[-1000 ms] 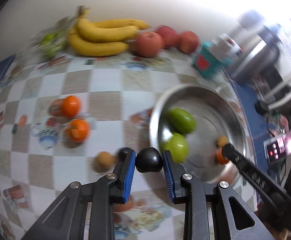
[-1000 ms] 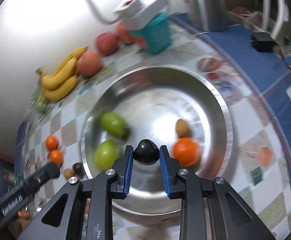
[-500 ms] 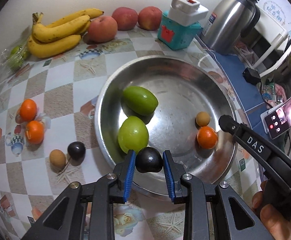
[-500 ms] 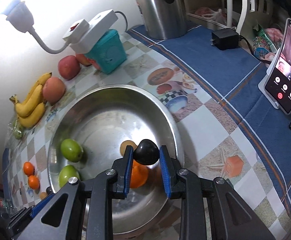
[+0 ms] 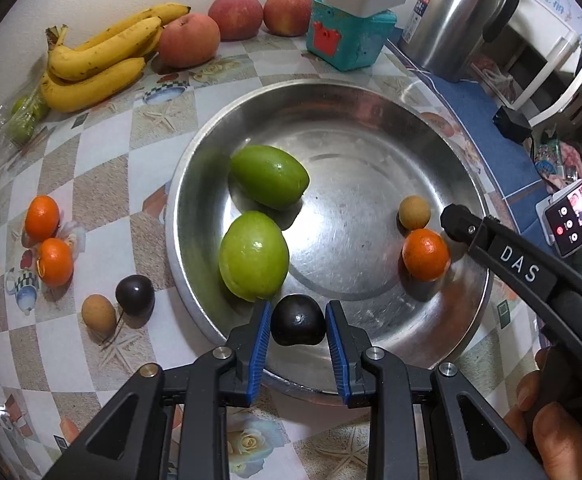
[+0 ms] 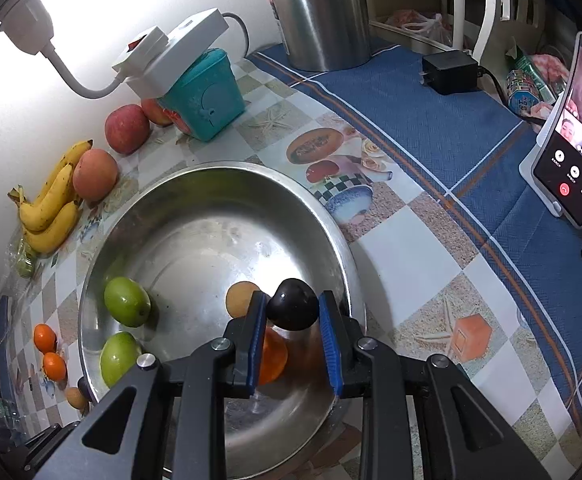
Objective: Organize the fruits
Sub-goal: 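Lower the dark fruits into the basin and open both grippers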
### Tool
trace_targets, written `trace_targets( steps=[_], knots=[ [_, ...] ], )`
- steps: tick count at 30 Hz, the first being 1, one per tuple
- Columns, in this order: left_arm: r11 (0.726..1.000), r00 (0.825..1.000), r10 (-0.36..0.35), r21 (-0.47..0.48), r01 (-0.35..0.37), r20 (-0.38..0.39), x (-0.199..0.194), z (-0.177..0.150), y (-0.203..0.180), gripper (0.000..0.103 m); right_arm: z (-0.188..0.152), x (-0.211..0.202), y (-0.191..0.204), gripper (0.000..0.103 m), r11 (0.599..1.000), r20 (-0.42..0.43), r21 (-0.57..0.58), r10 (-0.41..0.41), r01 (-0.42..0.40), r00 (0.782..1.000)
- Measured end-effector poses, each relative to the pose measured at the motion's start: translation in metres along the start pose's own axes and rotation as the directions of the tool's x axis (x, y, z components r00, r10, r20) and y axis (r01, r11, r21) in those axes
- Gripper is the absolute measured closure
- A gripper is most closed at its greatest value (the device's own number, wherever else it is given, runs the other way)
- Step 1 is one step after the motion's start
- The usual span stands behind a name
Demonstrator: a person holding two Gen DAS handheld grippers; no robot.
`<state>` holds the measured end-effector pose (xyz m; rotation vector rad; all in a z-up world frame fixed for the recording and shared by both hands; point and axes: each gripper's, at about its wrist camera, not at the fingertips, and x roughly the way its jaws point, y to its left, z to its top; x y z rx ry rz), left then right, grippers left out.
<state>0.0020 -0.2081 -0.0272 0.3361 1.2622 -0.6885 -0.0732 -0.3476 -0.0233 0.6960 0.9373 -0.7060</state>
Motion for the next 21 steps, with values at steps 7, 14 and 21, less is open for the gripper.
trace_targets(
  steps=[7, 14, 21],
  knots=[
    [1.0, 1.0, 0.012, 0.014, -0.012, -0.013, 0.006, -0.002, -0.004, 0.073, 0.001, 0.0, 0.0, 0.075, 1.0, -0.001, -0.001, -0.008, 0.008, 1.0],
    [1.0, 1.0, 0.016, 0.012, -0.016, -0.018, 0.009, -0.001, -0.006, 0.072, 0.001, 0.0, 0.001, 0.075, 1.0, -0.004, -0.01, -0.014, 0.014, 1.0],
    [1.0, 0.999, 0.021, 0.013, -0.02, -0.028, 0.011, 0.0, -0.006, 0.07, 0.001, -0.001, 0.004, 0.075, 0.999, -0.002, -0.028, -0.03, 0.03, 1.0]
  ],
)
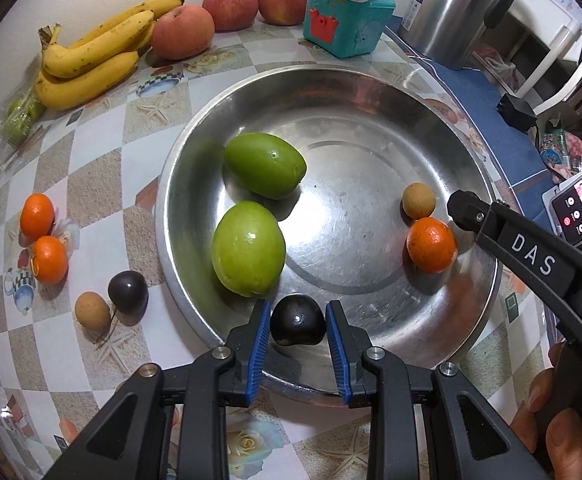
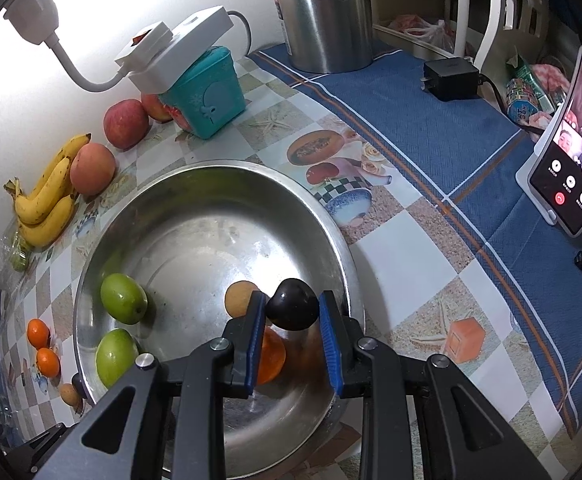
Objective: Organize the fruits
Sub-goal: 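Lower the dark fruits into the basin and open both grippers, then withdraw both open grippers from the basin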
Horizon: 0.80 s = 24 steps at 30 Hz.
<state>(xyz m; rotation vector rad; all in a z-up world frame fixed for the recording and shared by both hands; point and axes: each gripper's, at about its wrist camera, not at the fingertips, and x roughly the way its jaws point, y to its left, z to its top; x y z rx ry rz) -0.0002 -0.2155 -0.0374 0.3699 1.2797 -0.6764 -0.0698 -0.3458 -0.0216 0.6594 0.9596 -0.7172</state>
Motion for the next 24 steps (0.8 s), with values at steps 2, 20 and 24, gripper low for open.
trace_targets(
  steps=[2, 20, 24],
  knots=[
    [1.0, 1.0, -0.003, -0.001, 0.003, 0.001, 0.0, 0.0, 0.0, 0.063, 0.0, 0.0, 0.001, 0.069, 1.0, 0.002, -0.006, -0.005, 0.005, 1.0],
    [0.998, 0.997, 0.003, -0.059, 0.002, 0.075, -0.031, 0.007, 0.019, 0.035, 0.005, -0.018, 0.013, 0.044, 0.998, 0.042, -0.059, 0.0, 0.003, 0.999],
    [0.993, 0.995, 0.021, -0.121, -0.009, 0.095, -0.038, 0.007, 0.037, 0.031, 0.005, -0.022, 0.018, 0.038, 0.997, 0.045, -0.075, 0.009, -0.005, 0.999]
  ],
)
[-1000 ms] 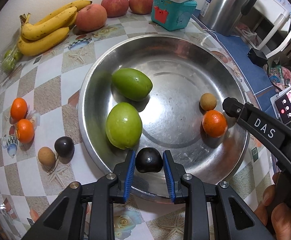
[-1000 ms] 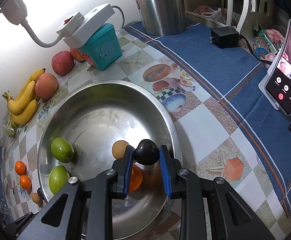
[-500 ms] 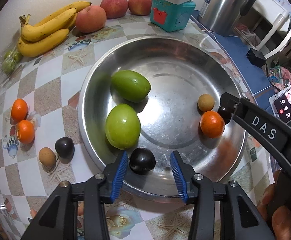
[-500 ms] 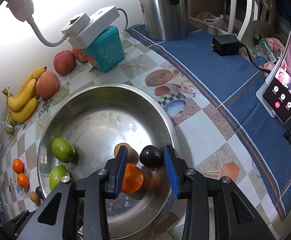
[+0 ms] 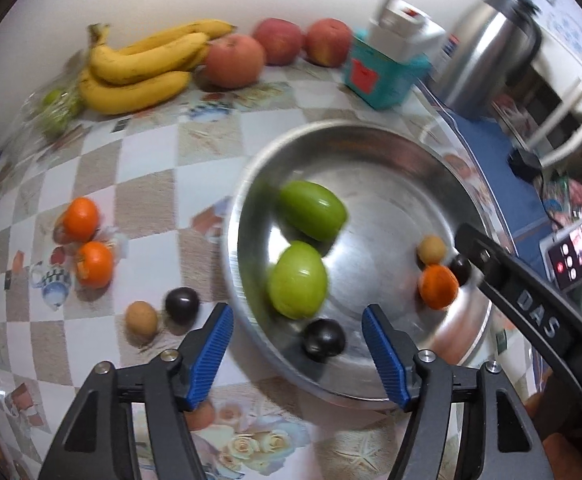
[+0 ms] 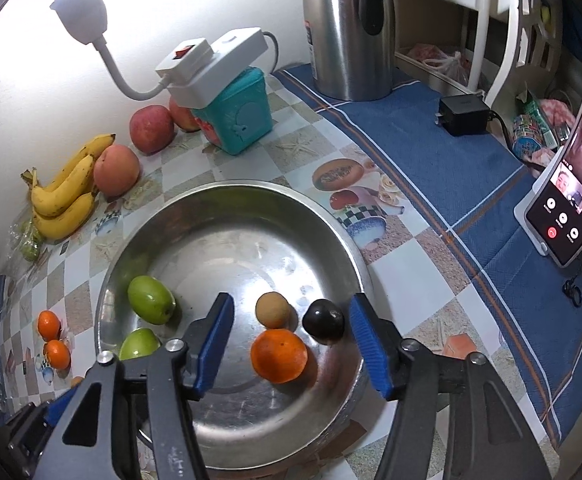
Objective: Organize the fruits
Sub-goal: 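Withdraw both open grippers from the basin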
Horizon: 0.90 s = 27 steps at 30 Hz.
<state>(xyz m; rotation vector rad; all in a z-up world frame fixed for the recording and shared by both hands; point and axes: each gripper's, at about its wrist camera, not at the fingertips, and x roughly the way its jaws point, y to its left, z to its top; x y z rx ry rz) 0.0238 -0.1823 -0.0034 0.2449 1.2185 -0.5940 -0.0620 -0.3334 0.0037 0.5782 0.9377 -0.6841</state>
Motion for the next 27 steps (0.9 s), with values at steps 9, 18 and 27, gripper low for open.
trace_targets(
  steps=[9, 18, 27],
  knots=[
    [0.979, 0.995, 0.079, -0.191, -0.066, 0.058, -0.02, 0.008, 0.058, 0.03, -0.003, -0.002, 0.014, 0.037, 0.999, -0.022, -0.036, 0.016, -0.016, 1.0],
    [0.932, 0.983, 0.17, -0.335, -0.14, 0.064, -0.033, 0.003, 0.113, 0.028, -0.013, -0.005, 0.042, 0.037, 0.992, -0.058, -0.106, 0.065, -0.071, 0.996],
    [0.895, 0.973, 0.228, -0.401, -0.193, 0.041, -0.038, -0.004, 0.146, 0.027, -0.024, -0.005, 0.07, 0.037, 0.979, -0.085, -0.172, 0.093, -0.107, 0.992]
  ],
)
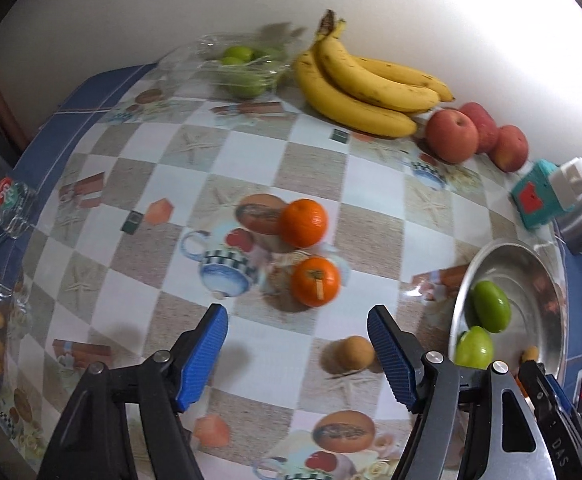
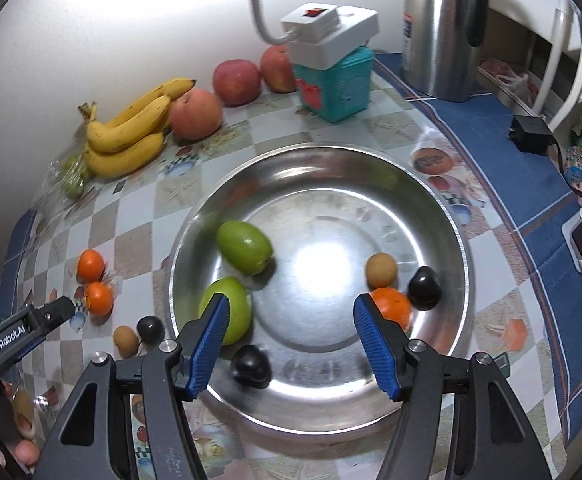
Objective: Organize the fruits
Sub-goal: 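Withdraw both open grippers from the basin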
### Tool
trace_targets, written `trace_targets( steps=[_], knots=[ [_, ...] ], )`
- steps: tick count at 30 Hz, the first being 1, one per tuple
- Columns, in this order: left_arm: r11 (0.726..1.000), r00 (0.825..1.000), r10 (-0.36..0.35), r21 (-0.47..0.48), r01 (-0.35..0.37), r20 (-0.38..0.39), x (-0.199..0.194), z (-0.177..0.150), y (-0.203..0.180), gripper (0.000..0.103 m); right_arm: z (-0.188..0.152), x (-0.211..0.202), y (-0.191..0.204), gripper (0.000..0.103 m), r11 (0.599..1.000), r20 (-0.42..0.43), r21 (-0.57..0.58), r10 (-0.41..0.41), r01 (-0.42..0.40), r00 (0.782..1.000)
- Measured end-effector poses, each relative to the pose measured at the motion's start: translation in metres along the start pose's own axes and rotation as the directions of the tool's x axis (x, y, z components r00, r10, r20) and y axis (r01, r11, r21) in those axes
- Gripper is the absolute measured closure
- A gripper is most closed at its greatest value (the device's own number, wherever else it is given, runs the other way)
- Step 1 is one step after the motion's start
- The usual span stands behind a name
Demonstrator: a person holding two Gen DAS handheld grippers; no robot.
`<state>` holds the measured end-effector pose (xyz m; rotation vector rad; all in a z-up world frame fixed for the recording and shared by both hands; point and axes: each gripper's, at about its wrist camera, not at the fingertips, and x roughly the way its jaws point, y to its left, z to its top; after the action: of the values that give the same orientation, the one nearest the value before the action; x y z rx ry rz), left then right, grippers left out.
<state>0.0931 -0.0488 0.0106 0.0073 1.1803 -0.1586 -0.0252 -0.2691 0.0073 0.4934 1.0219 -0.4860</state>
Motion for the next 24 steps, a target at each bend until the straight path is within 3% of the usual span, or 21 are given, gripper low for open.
trace_targets(
  steps=[10, 19, 22, 24],
  knots=[
    [0.999, 1.0, 0.02, -0.035, -0.02, -0.002, 0.0, 0.003, 0.016, 0.026, -0.005, 0.002, 0.024, 0.037, 0.997, -0.015, -0.067, 0.03, -0.031, 0.999],
    [0.999, 1.0, 0.025, -0.028, -0.025, -0.006, 0.002, 0.002, 0.015, 0.023, -0.006, 0.007, 0.021, 0.038, 0.998, -0.027, -0.063, 0.023, -0.024, 0.999],
    [0.999, 0.999, 0.032, -0.025, -0.032, -0.008, 0.002, 0.002, 0.014, 0.012, -0.006, 0.008, 0.021, 0.037, 0.998, -0.028, -0.065, 0.017, -0.019, 0.999],
    [0.999, 0.999, 0.042, -0.025, -0.042, -0.005, 0.003, 0.001, 0.014, 0.005, -0.006, 0.009, 0.021, 0.029, 0.998, -0.028, -0.069, 0.011, -0.013, 1.0]
  ],
)
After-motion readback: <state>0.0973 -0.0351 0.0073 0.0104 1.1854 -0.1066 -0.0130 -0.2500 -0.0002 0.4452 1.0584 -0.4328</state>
